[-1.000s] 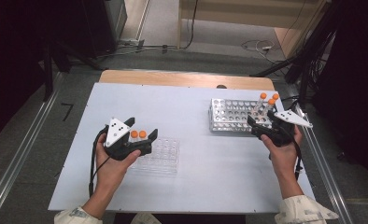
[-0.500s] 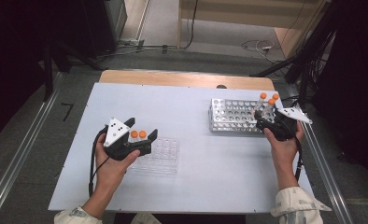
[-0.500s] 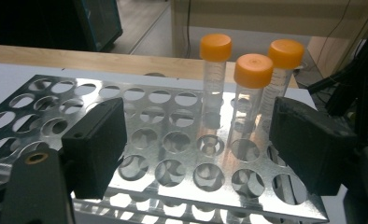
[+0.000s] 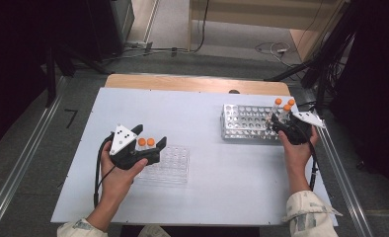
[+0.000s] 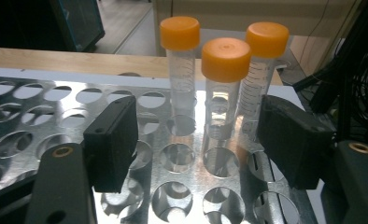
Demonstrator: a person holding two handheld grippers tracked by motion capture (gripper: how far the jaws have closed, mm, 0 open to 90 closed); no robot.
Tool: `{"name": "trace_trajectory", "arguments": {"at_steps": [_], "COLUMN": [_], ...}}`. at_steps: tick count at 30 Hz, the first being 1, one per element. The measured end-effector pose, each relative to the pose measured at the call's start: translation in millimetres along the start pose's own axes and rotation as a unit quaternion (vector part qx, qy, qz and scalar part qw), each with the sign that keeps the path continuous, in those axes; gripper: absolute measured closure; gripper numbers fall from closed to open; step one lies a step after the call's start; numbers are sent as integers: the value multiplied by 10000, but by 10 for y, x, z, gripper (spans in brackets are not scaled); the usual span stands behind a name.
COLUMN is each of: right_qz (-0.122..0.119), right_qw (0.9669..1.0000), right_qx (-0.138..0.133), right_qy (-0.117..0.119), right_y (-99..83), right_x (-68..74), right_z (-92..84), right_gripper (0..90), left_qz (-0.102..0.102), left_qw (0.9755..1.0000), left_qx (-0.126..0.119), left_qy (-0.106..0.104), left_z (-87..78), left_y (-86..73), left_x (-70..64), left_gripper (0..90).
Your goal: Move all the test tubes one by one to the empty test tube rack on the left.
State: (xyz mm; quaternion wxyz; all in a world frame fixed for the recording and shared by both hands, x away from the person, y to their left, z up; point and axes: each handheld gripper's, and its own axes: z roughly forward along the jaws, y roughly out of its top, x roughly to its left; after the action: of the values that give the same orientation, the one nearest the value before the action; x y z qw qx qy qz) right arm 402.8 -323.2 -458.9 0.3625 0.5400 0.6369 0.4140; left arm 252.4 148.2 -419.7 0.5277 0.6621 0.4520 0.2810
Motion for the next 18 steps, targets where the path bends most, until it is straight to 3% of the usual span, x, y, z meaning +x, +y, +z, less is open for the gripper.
{"name": "trace_trajectory", "arguments": {"at_steps": [8, 18], "right_qz": [-125, -39], "right_qw": [9999, 9999], "right_qx": [12, 14], "right_qy": [-71, -122], "right_y": [4, -4], "right_x": [-15, -37], "right_z": [83, 143], "right_gripper": [376, 528], "left_qz": [5, -3], "left_qw": [10000, 10000], "left_qx": [36, 38], "left_qy": [-35, -43], "left_z": [23, 12], "left_y": [-5, -5], "left_x": [-10, -2], "left_gripper": [145, 147]}}
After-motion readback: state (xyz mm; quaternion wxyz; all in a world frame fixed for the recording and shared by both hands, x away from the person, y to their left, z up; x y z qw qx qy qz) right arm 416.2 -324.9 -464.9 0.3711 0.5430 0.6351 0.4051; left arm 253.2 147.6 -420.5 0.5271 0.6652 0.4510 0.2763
